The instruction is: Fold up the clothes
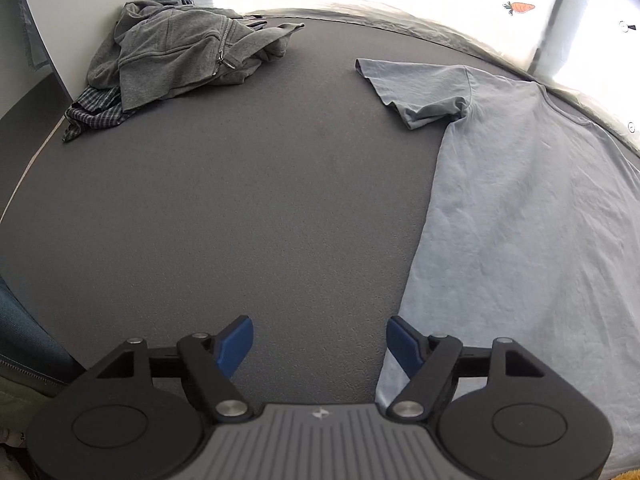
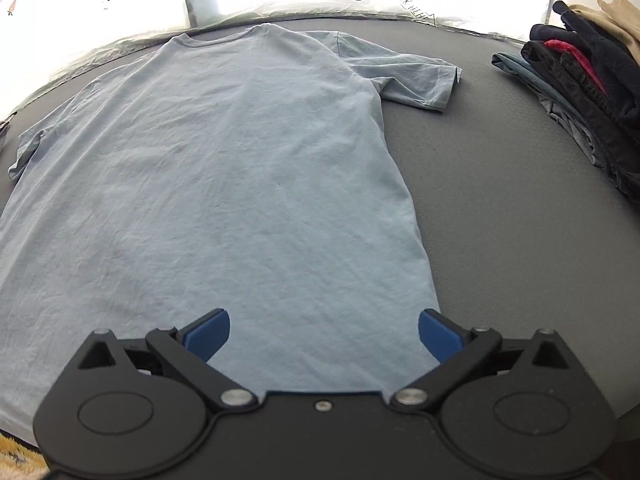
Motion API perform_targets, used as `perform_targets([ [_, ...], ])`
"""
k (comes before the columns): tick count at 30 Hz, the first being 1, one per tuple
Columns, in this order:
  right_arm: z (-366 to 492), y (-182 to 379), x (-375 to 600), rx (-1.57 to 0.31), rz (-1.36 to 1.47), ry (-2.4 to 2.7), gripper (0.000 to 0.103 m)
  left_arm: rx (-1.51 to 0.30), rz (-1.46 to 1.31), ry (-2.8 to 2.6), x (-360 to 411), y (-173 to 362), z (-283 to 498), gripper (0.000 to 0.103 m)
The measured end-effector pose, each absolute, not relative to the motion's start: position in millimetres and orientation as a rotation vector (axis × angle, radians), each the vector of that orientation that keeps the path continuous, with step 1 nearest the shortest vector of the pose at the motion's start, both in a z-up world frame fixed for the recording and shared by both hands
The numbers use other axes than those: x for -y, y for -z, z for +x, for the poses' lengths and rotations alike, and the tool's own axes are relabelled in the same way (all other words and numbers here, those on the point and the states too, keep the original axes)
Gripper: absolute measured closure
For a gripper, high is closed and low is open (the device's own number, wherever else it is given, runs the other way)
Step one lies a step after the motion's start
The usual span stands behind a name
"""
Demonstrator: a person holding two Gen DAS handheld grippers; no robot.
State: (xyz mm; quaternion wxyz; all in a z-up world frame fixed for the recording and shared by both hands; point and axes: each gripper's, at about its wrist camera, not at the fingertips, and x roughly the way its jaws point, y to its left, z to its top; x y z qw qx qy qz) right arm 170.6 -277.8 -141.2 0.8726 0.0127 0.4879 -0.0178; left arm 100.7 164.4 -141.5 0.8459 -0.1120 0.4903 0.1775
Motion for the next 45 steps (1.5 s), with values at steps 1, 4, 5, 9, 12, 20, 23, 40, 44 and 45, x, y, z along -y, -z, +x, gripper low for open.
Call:
perform_targets([
  [1,178.2,141.6,271.7,-1.013,0.017,0.024,0.001,-1.032,-0.238,-0.375,-168.0,142.3,105.9,0.028],
  [4,206.1,143.9,251.1,-1.004,-0.009,-0.022,0.0,-1.02,-0.241,-0.357,-175.8,144.0,124.4,0.028],
  [5,216.3,145.0,243.8,-1.003,-0.016,-0.038,0.0,-1.017,-0.245,-0.346,-177.8,145.0,132.5,0.028],
  [9,261.4,151.6,213.7,-1.002,0.004,-0.091,0.0,-1.005,-0.254,-0.288,-182.9,150.2,170.5,0.028],
  [12,293.0,153.2,188.7,-0.979,-0.03,-0.114,0.0,-0.986,-0.318,-0.232,-192.1,154.4,205.8,0.028],
  [20,384.1,168.7,129.9,-0.924,-0.05,-0.094,0.0,-0.921,-0.429,-0.207,-226.1,163.0,294.7,0.026],
  [23,407.8,180.4,114.5,-0.902,-0.039,-0.059,0.0,-0.895,-0.458,-0.208,-238.5,168.1,326.3,0.021],
  [40,402.0,195.0,103.7,-0.692,-0.007,-0.018,0.0,-0.807,-0.287,-0.246,-238.6,190.5,446.6,0.016],
  [44,402.3,194.8,103.6,-0.688,-0.005,-0.018,0.0,-0.806,-0.167,-0.248,-225.4,193.4,453.7,0.027],
  [45,401.9,194.7,103.6,-0.688,-0.005,-0.018,0.0,-0.8,-0.125,-0.248,-220.9,193.1,453.5,0.043],
])
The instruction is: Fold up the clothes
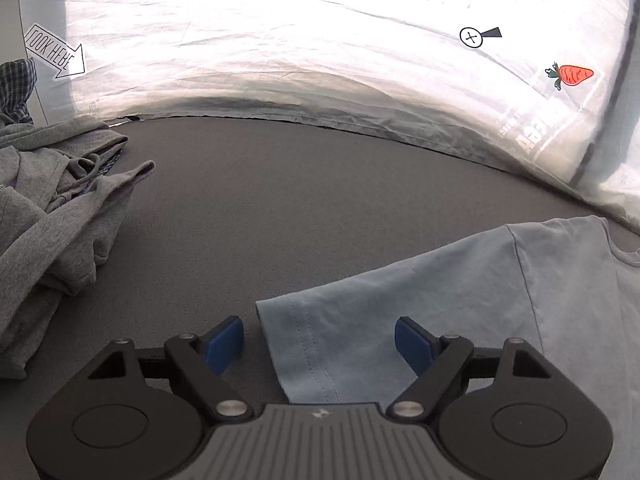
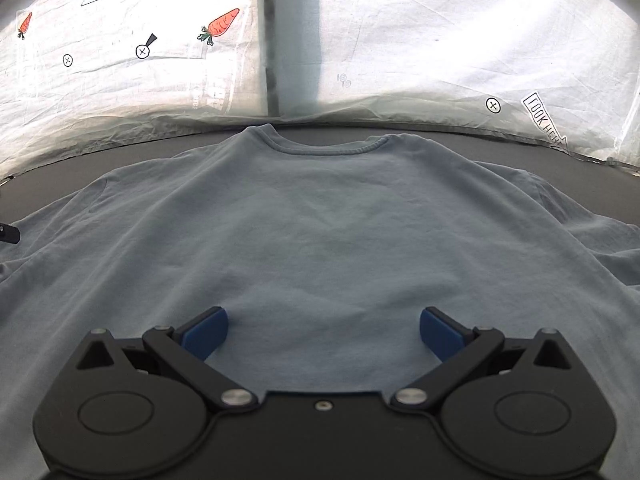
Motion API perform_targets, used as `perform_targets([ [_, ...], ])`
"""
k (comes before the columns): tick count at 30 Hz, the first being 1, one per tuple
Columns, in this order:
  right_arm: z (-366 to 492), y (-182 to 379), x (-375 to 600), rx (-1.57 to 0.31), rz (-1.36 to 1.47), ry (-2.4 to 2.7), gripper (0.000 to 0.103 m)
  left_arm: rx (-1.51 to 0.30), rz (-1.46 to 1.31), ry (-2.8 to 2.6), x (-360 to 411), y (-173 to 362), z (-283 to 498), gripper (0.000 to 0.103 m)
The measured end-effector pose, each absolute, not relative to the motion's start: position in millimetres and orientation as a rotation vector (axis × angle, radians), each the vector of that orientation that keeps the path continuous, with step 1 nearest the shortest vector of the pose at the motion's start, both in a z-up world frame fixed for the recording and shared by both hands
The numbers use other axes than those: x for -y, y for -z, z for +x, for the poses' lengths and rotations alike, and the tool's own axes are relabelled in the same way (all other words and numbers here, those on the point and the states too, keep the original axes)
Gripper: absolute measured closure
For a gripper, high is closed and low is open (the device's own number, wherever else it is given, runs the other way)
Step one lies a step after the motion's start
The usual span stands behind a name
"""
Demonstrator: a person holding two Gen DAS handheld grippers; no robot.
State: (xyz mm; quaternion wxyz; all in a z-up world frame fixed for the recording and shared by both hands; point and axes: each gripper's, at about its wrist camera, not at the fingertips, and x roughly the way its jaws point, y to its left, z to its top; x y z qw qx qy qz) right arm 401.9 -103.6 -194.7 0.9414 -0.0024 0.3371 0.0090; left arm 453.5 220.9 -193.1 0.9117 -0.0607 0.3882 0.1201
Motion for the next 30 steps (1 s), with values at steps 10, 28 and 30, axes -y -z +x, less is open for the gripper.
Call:
perform_targets([
  [10,400.7,194.7,104.6,-0.686,-0.002,-0.019,0.0,-0.81,-0.216,-0.049,-185.8,174.8,447.7,0.095],
  [28,400.6,194.0,106.8,-0.682,0.007,-0.026,0.0,-0.821,-0.303,0.303,-56.5,137.5,419.1,0.055],
  [30,400.7,193.9,106.1,-0.685,0.0,-0.028,0.0,-0.824,-0.288,0.236,-77.2,133.5,405.5,0.054],
])
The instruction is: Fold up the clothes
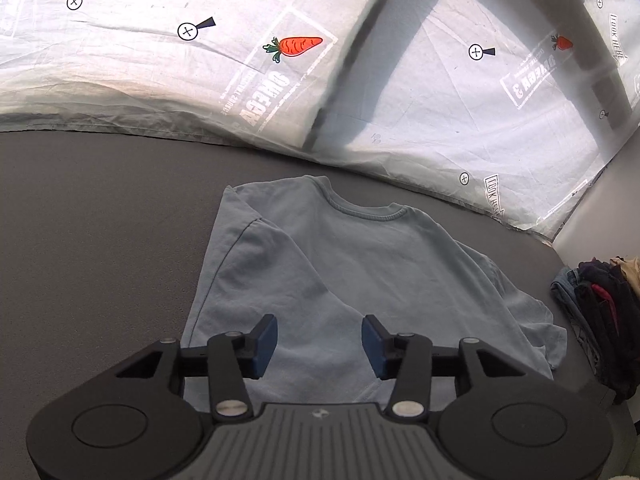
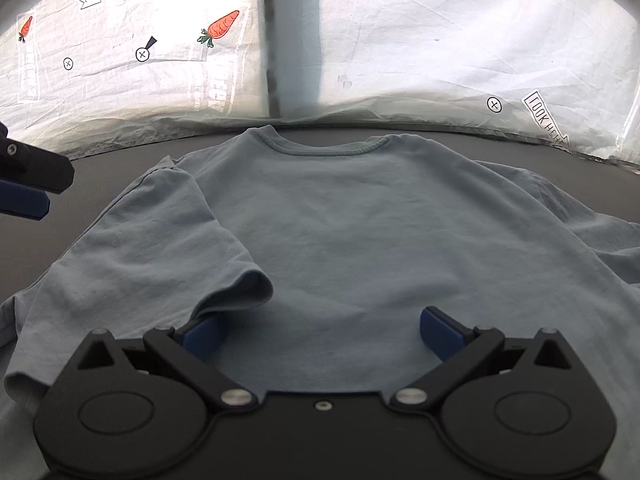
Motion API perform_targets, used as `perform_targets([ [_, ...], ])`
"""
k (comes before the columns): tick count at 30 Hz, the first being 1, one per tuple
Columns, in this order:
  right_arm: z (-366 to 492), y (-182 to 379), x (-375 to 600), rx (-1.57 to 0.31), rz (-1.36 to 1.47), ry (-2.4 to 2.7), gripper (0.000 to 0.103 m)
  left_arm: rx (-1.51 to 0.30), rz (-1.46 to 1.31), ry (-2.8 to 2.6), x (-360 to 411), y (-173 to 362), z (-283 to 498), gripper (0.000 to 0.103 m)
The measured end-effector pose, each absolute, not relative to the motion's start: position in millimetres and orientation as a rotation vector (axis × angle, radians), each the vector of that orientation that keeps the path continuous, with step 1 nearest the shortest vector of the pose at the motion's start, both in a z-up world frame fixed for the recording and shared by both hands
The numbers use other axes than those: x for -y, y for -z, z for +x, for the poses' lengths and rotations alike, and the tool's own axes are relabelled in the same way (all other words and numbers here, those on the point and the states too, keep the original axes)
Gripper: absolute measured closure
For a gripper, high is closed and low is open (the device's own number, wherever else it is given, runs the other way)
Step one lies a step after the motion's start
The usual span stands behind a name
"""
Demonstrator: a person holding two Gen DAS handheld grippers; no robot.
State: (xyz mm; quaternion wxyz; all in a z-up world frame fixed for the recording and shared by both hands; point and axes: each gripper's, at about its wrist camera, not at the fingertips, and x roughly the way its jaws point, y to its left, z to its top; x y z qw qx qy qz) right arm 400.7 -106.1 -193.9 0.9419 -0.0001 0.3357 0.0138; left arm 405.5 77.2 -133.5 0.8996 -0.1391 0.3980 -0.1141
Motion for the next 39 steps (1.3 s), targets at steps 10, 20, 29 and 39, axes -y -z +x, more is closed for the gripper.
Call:
perform_targets([
  [10,362.9,186.3,113.4,-0.758,-0.05,-0.121,0.0,-1.007,-0.304,-0.097,-152.4,170.3,267.0,0.053],
  [20,292.4,182.5,128.1,-0.79,-0.059,-0.149,0.0,-1.016,-0.453,-0.12,-160.6,169.4,161.1,0.053],
  [29,234.7,182.4,137.0,-0.783,-0.066,-0.168,0.0,-1.04,-0.513,-0.102,-148.4,176.8,101.5,0.06],
  [39,193.0,178.3,162.0,-0.83,-0.122,-0.286,0.0,-1.003,-0.39,-0.136,-112.2,161.1,94.3,0.101],
])
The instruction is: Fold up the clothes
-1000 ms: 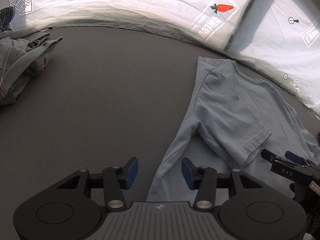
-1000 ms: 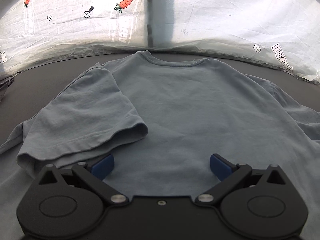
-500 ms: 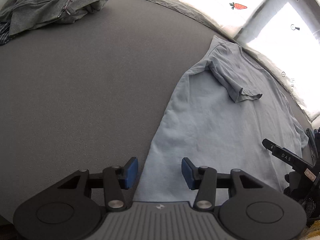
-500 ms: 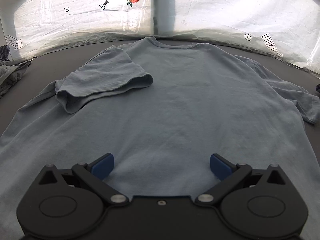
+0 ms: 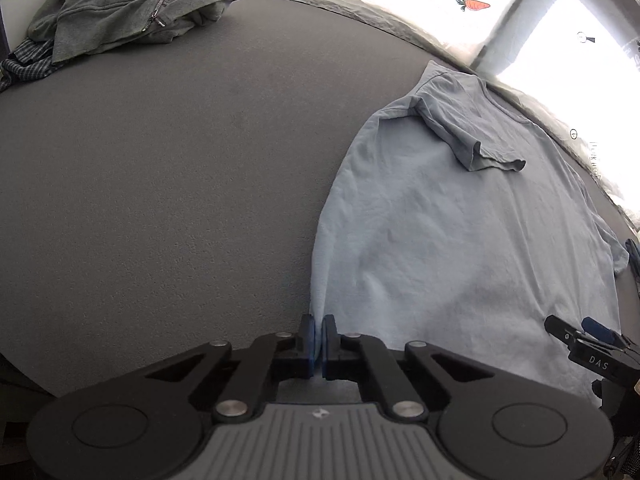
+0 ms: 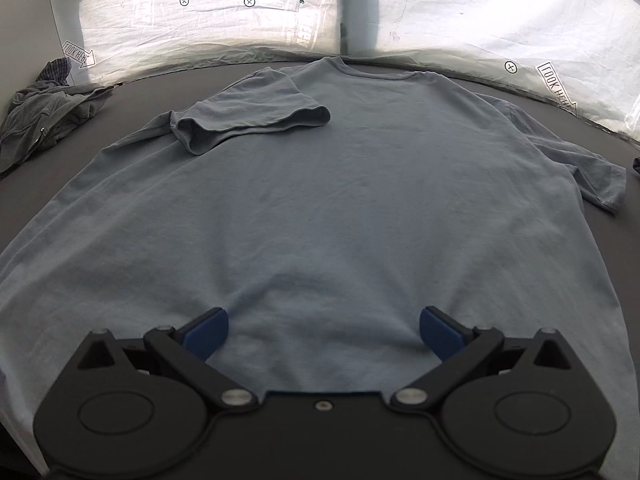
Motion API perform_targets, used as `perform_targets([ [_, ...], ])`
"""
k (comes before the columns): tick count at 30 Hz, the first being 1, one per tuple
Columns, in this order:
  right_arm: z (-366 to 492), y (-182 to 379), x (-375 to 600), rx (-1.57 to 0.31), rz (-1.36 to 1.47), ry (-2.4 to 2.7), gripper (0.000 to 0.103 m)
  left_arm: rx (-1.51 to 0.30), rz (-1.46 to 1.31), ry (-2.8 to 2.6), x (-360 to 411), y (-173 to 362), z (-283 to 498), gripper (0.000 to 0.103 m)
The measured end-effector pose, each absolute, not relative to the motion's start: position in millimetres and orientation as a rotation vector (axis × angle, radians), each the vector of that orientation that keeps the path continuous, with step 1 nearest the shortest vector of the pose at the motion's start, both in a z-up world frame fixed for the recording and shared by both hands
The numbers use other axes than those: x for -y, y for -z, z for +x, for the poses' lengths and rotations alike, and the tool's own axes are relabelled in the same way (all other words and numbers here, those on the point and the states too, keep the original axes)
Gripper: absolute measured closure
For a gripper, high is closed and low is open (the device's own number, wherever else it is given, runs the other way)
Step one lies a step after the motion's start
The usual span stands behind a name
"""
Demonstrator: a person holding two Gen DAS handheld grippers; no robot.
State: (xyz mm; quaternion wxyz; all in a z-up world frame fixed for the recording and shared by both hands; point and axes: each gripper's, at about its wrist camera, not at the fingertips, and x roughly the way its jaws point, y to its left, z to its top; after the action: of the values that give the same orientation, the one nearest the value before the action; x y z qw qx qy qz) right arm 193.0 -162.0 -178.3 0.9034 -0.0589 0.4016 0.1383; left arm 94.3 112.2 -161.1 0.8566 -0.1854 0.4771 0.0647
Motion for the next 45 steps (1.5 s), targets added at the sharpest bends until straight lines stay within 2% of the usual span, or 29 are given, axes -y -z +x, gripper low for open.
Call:
perform_targets([
  [8,176.6,175.6,197.0,-0.871,-0.109,-0.289,0.001,-0.969,-0.151,0.24,-8.0,128.1,123.0,0.103],
  [15,167.1,176.5,218.3,-0.866,-0.111,-0.285,0.0,-1.081,0.041,0.362,63.8,176.5,126.2,0.101],
  [18,166.3,176.9,221.4,-0.869,-0.12,-0.299,0.0,-1.108,-0.029,0.36,58.0,177.9,125.5,0.09],
  [22,168.5,176.4,220.5,-0.877,-0.128,-0.307,0.0,-1.107,-0.108,0.311,41.2,166.8,119.6,0.086],
  [24,170.4,176.3,220.9,-0.879,-0.13,-0.31,0.0,-1.072,-0.124,0.248,28.9,156.7,113.6,0.076],
  [26,172.5,176.6,220.8,-0.875,-0.13,-0.31,0.0,-1.032,-0.161,0.148,11.6,147.6,109.4,0.073],
  [31,175.0,177.6,218.8,-0.867,-0.126,-0.3,0.0,-1.008,-0.306,-0.006,-31.8,150.2,108.2,0.073],
  [37,177.3,176.5,217.3,-0.878,-0.125,-0.293,0.0,-1.09,-0.35,0.043,-33.6,171.7,105.1,0.076],
  [38,178.0,176.2,217.1,-0.883,-0.126,-0.293,0.0,-1.103,-0.339,0.06,-30.4,173.4,102.4,0.079],
  [39,178.6,175.8,216.9,-0.888,-0.126,-0.293,0.0,-1.117,-0.336,0.075,-28.8,174.2,99.5,0.092],
  [40,178.9,175.7,216.8,-0.889,-0.126,-0.292,0.0,-1.131,-0.342,0.089,-28.4,174.4,96.6,0.096],
  [45,181.8,175.0,214.9,-0.904,-0.122,-0.279,0.0,-1.193,-0.438,0.117,-41.9,179.5,88.7,0.098],
])
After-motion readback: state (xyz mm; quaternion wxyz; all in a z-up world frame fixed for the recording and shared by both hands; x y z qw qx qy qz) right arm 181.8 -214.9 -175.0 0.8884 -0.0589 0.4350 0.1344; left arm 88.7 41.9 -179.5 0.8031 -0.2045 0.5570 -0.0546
